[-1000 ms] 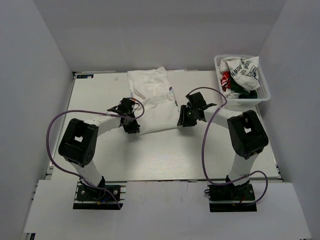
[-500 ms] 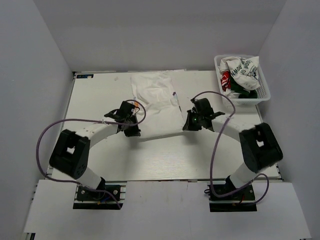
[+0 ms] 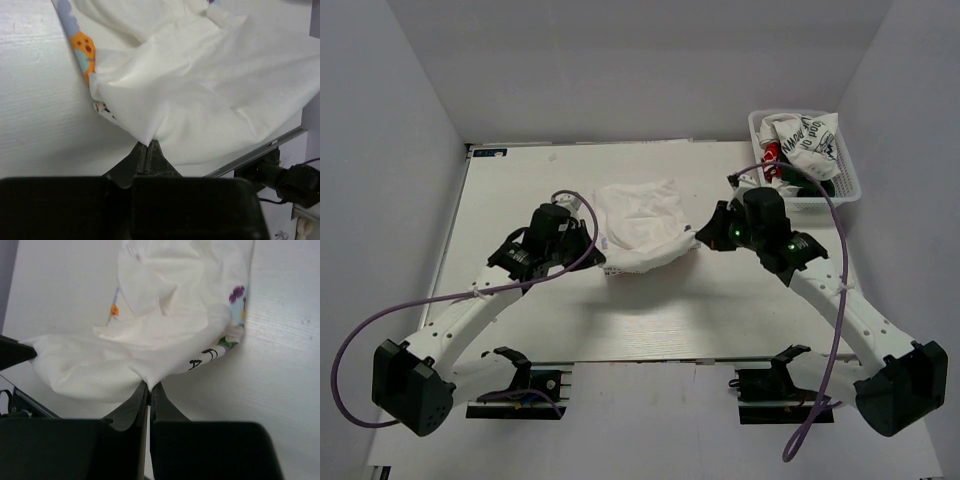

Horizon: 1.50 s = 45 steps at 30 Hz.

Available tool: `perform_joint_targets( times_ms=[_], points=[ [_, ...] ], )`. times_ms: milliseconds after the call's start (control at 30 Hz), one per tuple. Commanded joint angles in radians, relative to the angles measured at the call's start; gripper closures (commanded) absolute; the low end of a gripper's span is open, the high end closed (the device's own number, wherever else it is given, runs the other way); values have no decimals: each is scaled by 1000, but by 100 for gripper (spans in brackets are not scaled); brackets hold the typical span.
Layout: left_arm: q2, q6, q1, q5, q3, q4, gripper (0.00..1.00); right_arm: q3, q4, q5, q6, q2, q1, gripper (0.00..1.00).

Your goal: Fold and stack the t-shirts

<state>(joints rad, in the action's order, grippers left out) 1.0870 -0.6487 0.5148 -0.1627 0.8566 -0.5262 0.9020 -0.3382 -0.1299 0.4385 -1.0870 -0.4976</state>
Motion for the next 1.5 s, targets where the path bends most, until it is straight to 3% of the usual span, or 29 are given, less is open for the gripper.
perform_joint_targets(
  times_ms=[0, 333, 600, 700, 867, 967, 1200, 1233, 1267, 1300, 1333, 1400, 1467],
  points=[
    [16, 4, 2, 69, 102, 21, 100, 133, 24, 38, 14, -36, 7, 100],
    [388, 47, -45, 310, 507, -32, 100, 500, 38, 121, 23, -423, 51, 100],
    [706, 60, -179, 344, 777, -54, 100, 856, -48, 30, -1, -812, 120, 100],
    [847, 90, -209, 292, 893, -29, 100, 972, -45, 19, 0, -931, 145, 100],
    [1076, 155, -252, 250, 1136, -11, 100, 1222, 59, -83, -38, -1161, 180, 100],
    [1154, 182, -277, 223, 1196, 85, 100, 1239, 265, -154, -63, -1223, 185, 100],
    [1387, 193, -344, 140, 1441, 195, 100, 1341, 646, -116, -90, -1464, 189, 100],
    [1440, 204, -345, 149, 1501, 195, 93, 1383, 674, -100, -87, -1514, 191, 100],
    [1459, 195, -358, 158, 1530, 195, 77, 1412, 709, -114, -81, -1572, 194, 56],
    [1469, 195, -358, 158, 1547, 213, 47, 1519, 711, -123, -70, -1596, 200, 10],
    [1469, 195, -369, 119, 1556, 227, 1, 1543, 697, -154, -46, -1614, 208, 10],
    [1400, 195, -369, 101, 1512, 264, 0, 1472, 703, -188, -34, -1581, 211, 10],
    [1316, 204, -369, 101, 1434, 314, 0, 1378, 729, -191, -90, -1428, 202, 10]
  ],
)
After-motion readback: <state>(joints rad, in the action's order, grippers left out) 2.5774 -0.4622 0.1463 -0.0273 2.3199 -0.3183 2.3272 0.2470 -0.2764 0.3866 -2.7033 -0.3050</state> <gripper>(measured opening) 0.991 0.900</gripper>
